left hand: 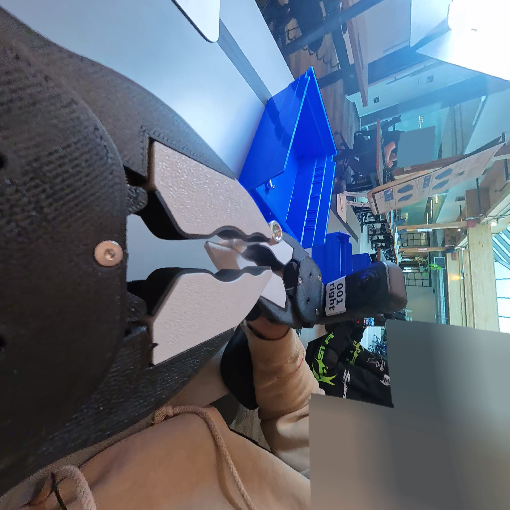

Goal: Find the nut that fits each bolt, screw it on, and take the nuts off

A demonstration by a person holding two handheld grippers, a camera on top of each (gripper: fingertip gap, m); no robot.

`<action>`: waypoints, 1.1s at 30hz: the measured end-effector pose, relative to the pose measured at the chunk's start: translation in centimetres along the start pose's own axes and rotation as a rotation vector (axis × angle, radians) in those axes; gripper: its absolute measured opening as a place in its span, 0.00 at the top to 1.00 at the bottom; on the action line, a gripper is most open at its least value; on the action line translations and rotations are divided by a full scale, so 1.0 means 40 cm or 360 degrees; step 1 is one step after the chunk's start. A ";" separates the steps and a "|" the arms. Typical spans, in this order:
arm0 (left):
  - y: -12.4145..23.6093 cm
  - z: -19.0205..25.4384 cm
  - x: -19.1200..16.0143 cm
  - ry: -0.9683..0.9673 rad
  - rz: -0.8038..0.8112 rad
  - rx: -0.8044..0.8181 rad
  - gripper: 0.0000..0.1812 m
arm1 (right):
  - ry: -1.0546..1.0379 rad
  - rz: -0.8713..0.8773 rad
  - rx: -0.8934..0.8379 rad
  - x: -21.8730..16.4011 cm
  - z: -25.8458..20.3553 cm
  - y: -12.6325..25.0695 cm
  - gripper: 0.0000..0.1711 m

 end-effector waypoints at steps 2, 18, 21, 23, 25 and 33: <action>0.001 -0.010 -0.006 0.0024 -0.0001 0.0034 0.89 | 0.0003 -0.0005 0.0014 -0.002 -0.005 -0.002 0.89; -0.019 -0.002 -0.026 0.0040 -0.0103 0.0040 0.89 | 0.0027 -0.0034 0.0076 -0.022 -0.036 -0.024 0.89; -0.012 -0.011 -0.008 0.0036 -0.0055 0.0124 0.89 | -0.0012 -0.0026 0.0026 -0.031 -0.024 -0.030 0.89; -0.005 -0.024 -0.005 0.0027 -0.0077 0.0208 0.89 | -0.0037 -0.0014 0.0013 -0.034 -0.019 -0.033 0.89; 0.004 -0.034 0.002 0.0032 -0.0050 0.0247 0.89 | -0.0043 -0.0013 0.0005 -0.034 -0.015 -0.034 0.89; 0.030 -0.073 -0.014 0.0028 -0.0090 0.0323 0.89 | -0.0055 0.0028 -0.0048 -0.013 0.013 -0.020 0.89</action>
Point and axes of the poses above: each gripper's, where its closed fingertips meet, y back along the fingers, x out of its top, z = x × y across the jaws, the point moved 5 cm from there along y, back along the fingers, and after that the axes turned 15 degrees about -y, right-handed, at the moved point
